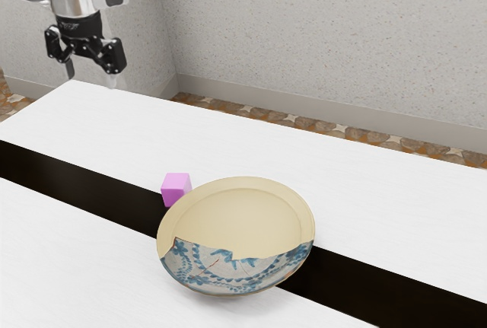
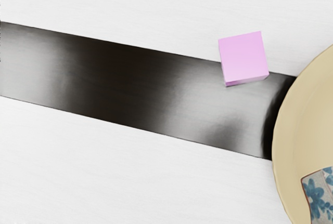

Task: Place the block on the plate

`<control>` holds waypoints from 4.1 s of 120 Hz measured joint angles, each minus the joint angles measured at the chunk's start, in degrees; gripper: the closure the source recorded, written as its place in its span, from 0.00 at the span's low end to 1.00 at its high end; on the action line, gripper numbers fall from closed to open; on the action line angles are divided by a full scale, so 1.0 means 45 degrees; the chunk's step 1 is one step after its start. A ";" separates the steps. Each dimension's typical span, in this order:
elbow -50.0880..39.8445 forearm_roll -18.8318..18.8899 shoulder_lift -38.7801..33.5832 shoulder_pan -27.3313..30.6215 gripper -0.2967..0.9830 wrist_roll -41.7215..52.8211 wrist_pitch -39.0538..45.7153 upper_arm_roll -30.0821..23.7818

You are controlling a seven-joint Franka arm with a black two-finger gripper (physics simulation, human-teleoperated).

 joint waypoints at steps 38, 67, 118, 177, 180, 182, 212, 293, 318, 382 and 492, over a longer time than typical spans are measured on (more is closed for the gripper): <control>-0.0335 -0.0160 0.1900 -0.0001 0.23 -0.0761 0.1108 0.0017; -0.0755 -0.1868 0.4077 0.0029 0.23 -0.2087 0.3192 0.0088; -0.1672 -0.2959 0.6169 0.0443 0.23 -0.3518 0.6378 0.0108; -0.0839 -0.2991 0.7597 0.1303 0.23 -0.2565 0.7357 -0.0738; -0.0830 -0.2986 0.7646 0.1371 0.23 -0.2482 0.7396 -0.0791; -0.0826 -0.2983 0.7681 0.1401 0.23 -0.2428 0.7421 -0.0815; -0.0757 -0.2934 0.7983 0.1712 0.23 -0.1727 0.7636 -0.1000; -0.0657 -0.3303 0.8409 0.1873 0.23 -0.0645 0.7813 -0.1019; -0.0659 -0.3383 0.8376 0.1894 0.39 -0.0498 0.7825 -0.1019; -0.0674 -0.3039 0.6499 0.1489 0.54 -0.0607 0.7617 -0.0956; -0.4482 -0.3355 0.3733 0.0624 0.31 -0.6111 0.8917 -0.3941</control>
